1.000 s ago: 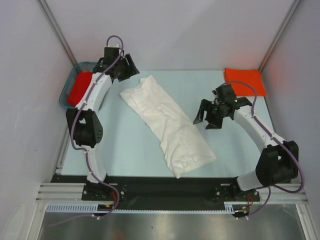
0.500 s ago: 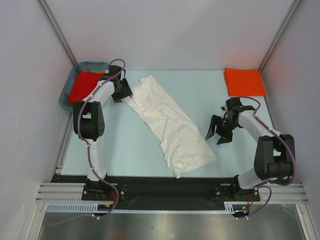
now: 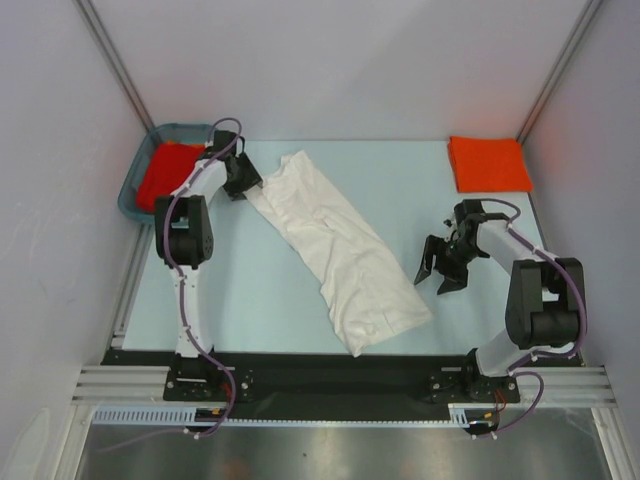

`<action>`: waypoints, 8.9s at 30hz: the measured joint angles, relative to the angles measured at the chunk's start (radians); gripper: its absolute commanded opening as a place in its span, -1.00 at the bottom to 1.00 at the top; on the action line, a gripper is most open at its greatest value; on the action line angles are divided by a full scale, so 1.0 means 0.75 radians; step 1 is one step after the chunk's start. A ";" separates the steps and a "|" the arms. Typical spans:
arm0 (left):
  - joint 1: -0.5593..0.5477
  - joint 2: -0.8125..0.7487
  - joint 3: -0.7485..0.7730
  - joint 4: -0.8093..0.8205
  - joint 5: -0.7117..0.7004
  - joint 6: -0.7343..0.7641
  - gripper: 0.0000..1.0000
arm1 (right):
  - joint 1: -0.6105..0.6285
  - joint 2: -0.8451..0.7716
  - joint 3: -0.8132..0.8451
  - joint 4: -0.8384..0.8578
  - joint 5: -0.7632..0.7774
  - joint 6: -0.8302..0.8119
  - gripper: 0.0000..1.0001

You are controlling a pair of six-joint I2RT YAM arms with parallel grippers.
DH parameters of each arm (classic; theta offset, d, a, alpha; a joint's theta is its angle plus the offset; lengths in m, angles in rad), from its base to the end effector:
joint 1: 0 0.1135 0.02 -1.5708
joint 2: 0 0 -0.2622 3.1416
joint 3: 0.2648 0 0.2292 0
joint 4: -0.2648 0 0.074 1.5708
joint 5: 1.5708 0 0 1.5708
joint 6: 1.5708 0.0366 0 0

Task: Fold and stack the t-shirts
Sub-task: Fold the tshirt

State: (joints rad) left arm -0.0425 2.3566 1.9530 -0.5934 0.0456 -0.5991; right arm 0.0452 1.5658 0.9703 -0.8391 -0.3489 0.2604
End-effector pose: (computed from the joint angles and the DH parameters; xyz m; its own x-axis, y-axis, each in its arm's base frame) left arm 0.4920 -0.0226 0.1743 -0.7308 -0.5327 -0.4267 -0.4177 0.8435 -0.3377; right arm 0.2494 0.0238 0.1939 -0.9792 0.1979 -0.0440 0.1690 0.9166 0.3622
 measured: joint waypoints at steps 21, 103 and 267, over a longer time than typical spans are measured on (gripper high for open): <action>0.013 0.263 0.252 0.401 0.251 -0.165 -1.00 | 0.234 0.126 -0.161 0.150 -0.060 0.203 -1.00; -0.197 -1.736 -1.684 0.032 0.507 0.123 0.36 | 1.148 0.433 0.093 0.867 -0.358 0.752 -0.55; -0.076 -0.575 -0.638 0.063 0.482 -0.196 -0.99 | 0.310 1.162 1.660 -0.062 -0.473 0.209 -1.00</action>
State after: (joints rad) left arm -0.0994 1.9251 1.4746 -0.5461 0.4072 -0.7464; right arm 0.2779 2.4374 2.2150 -0.8852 -0.7033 0.4168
